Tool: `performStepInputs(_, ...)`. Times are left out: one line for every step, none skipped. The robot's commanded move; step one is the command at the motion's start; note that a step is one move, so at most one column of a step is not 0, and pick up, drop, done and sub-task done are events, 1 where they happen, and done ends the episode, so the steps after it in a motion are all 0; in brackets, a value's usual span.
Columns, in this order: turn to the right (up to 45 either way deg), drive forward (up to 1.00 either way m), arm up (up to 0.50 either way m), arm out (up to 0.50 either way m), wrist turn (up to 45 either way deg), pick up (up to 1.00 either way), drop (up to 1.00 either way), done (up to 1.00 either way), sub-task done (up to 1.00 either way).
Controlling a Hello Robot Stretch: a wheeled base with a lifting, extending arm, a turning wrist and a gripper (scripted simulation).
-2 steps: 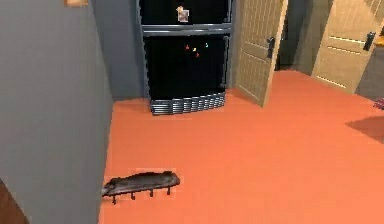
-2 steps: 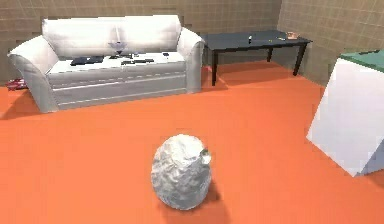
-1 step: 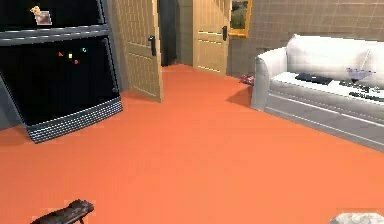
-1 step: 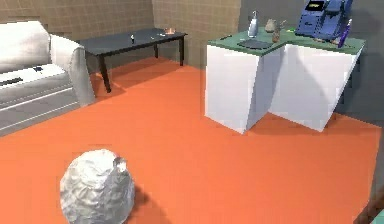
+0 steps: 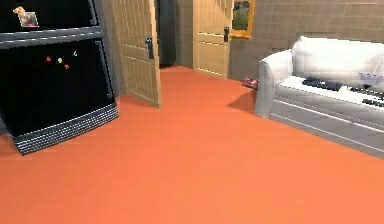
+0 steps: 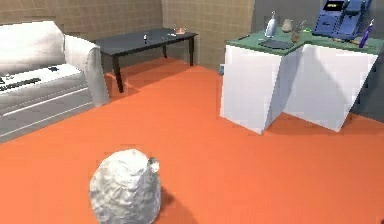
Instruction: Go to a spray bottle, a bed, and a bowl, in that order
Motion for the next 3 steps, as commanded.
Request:
performStepInputs(0.0,1.00,0.00,0.00,0.0,0.00,0.00,0.00,0.00)
performStepInputs(0.0,1.00,0.00,0.00,0.0,0.00,0.00,0.00,0.00)
performStepInputs(6.0,0.00,0.00,0.00,0.0,0.00,0.00,0.00,0.00)
